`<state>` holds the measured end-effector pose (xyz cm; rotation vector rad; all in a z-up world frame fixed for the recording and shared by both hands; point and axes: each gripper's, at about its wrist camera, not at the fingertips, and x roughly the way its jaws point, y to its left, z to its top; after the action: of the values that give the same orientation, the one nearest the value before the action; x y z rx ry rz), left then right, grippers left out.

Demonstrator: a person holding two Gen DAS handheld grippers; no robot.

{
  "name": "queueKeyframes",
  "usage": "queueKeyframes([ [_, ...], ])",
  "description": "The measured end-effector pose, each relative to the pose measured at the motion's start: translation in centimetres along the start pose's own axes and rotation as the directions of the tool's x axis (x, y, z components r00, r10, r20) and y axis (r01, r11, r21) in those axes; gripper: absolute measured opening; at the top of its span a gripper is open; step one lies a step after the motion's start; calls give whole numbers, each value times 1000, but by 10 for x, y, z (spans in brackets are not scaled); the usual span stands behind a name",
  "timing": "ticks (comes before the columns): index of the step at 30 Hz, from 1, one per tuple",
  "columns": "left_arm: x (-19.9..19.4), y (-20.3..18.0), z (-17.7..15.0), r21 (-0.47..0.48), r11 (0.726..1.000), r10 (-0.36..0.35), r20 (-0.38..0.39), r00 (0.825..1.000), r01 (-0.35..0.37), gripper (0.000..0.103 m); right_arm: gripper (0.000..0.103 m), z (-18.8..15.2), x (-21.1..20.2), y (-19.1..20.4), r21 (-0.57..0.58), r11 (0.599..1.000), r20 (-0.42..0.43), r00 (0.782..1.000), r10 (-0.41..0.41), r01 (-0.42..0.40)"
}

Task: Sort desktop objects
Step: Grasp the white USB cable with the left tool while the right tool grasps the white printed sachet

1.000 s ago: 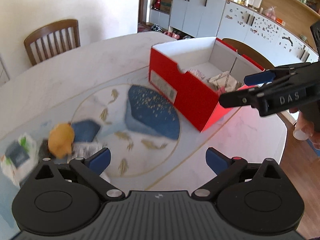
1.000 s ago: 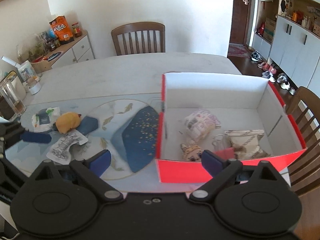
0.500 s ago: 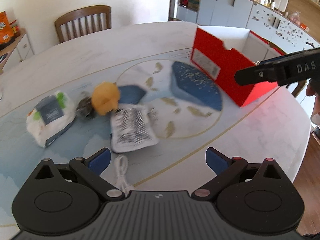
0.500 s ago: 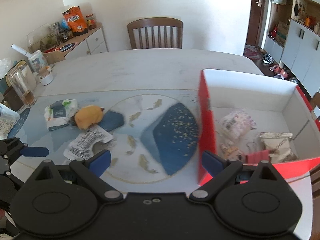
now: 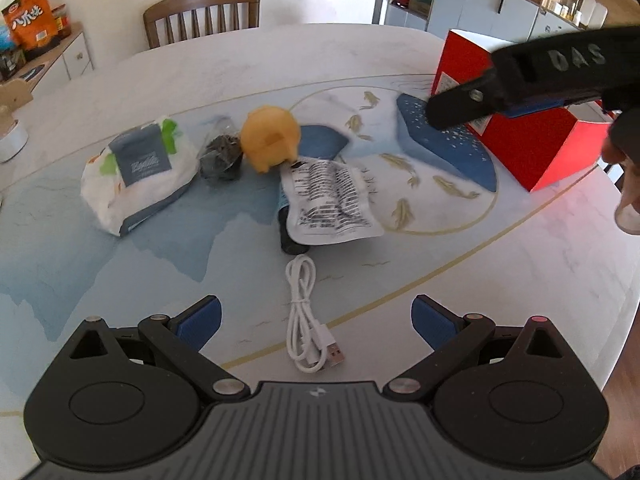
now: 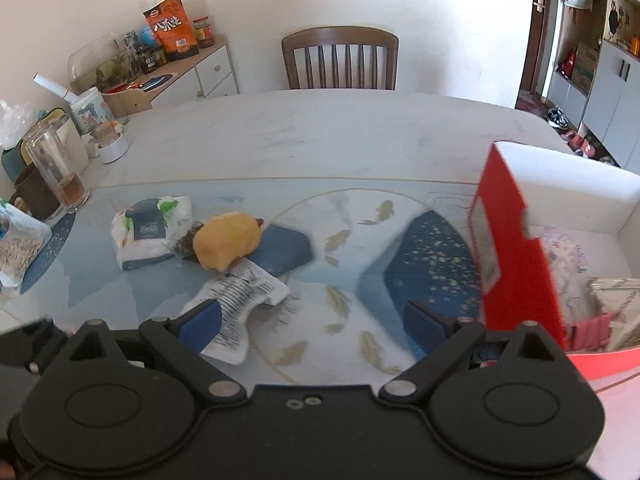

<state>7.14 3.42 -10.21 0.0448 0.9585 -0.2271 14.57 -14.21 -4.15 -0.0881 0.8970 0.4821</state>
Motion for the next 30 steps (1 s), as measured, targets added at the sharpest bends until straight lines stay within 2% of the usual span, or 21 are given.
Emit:
queueKeyframes([
  [11, 8, 6, -4, 14, 1000, 7, 16, 1000, -7, 102, 97, 11, 36, 42, -25, 999, -34, 999, 23, -24],
  [22, 16, 6, -2, 28, 1000, -8, 19, 1000, 7, 101, 97, 8, 80, 63, -31, 999, -127, 992, -13, 9],
  [25, 17, 6, -1, 24, 1000, -17, 23, 1000, 16, 100, 92, 8, 89, 62, -2, 1000, -164, 986, 0, -1],
  [30, 20, 7, -1, 19, 1000, -24, 12, 1000, 24, 92, 83, 5, 96, 60, 18, 1000, -202, 979, 12, -9],
])
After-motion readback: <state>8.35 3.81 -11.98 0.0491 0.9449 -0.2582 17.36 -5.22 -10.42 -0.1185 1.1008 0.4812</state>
